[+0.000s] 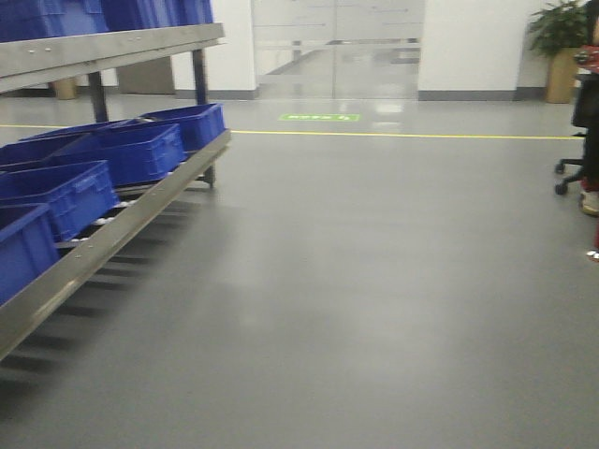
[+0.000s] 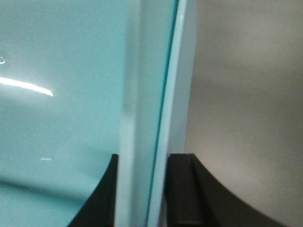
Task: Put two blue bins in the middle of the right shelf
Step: 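Turn and drive the base away from the shelf holding the bin, then drive the base along the aisle holding the bin in both grippers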
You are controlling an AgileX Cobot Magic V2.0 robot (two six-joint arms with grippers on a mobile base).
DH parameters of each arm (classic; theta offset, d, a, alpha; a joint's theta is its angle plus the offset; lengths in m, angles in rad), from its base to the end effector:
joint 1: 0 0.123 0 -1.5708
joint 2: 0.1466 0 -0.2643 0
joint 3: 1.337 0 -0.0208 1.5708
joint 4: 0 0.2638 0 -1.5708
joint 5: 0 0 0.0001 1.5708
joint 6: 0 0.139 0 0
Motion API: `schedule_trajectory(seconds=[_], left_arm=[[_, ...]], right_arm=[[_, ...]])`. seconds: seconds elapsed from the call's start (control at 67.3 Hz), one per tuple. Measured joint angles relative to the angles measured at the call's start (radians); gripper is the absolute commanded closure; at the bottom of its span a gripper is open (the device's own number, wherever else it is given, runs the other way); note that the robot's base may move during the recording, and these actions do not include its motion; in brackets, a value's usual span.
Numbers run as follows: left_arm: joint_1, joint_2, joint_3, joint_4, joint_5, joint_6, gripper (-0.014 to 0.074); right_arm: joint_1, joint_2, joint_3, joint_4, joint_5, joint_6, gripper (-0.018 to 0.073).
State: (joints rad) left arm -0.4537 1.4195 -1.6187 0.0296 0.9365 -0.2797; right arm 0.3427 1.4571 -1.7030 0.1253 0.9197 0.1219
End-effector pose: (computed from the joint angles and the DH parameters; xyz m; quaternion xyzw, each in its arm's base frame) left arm 0.3219 -0.1533 0.3976 0.0804 0.8922 -0.1457 0.4199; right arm 0.3407 0.1362 0.4169 -0.0871 0.8754 0.1687 0.4447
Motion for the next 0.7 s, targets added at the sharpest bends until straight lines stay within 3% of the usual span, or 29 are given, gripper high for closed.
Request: schedule_trajectory(seconds=[0.698], left_arm=[[0.0, 0.0, 0.0, 0.0, 0.0, 0.0, 0.0707]], right_arm=[[0.0, 0.0, 0.0, 0.0, 0.0, 0.0, 0.0713]])
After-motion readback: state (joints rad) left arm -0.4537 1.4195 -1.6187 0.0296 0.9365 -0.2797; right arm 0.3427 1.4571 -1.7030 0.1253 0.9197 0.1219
